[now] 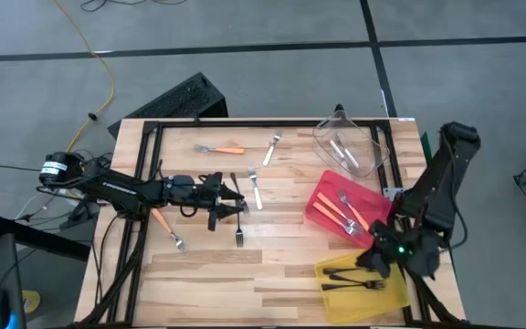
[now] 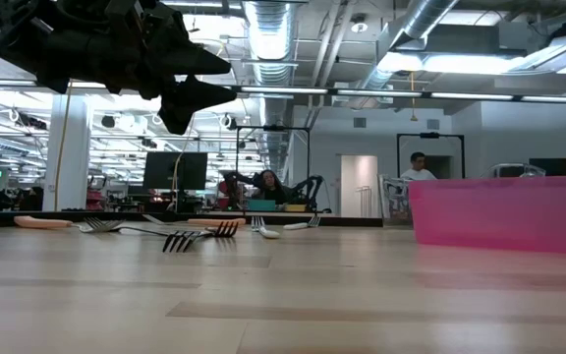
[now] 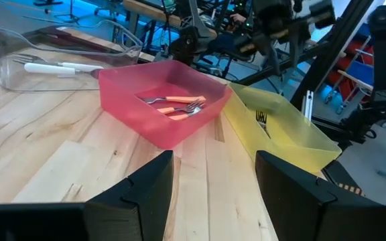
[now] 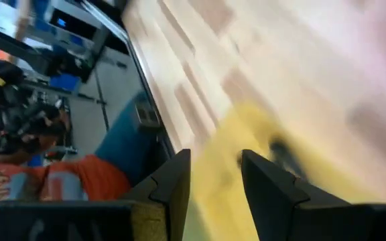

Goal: Sort silverware by color (type)
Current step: Put the white fork into the transparent bin

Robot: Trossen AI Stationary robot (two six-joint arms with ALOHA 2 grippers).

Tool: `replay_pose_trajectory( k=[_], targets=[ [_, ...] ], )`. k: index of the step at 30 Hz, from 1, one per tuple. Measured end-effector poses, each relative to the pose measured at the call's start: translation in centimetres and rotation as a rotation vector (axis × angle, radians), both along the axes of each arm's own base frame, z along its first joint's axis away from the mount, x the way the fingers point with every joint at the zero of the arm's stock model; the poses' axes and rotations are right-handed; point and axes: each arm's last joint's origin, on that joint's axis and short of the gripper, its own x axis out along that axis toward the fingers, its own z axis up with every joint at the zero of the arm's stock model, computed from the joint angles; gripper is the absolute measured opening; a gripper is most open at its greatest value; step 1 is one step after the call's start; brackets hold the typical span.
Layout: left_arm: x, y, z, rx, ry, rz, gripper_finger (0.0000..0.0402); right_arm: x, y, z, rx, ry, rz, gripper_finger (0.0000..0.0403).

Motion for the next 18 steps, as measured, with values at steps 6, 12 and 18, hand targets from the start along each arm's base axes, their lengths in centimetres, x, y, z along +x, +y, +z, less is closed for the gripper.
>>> replay_pose_trajectory(
  k=[6, 12, 18],
  targets=[
    [0.0, 0.0, 0.0, -0.029, 0.001, 0.004, 0.0195, 3.2, -2.4, 1.6, -0.211, -0.192, 0.004, 0.0157],
    [0.0, 0.0, 0.0, -0.039, 0.001, 0.006, 0.0195, 6.6, -5.7, 2.9, -0.45, -0.329, -0.088, 0.0157],
    [0.0, -0.1, 0.0, -0.063, 0.004, -0.034, 0.0195, 9.2, -9.1, 3.4, -0.668, -0.365, -0.131, 0.0157]
  ],
)
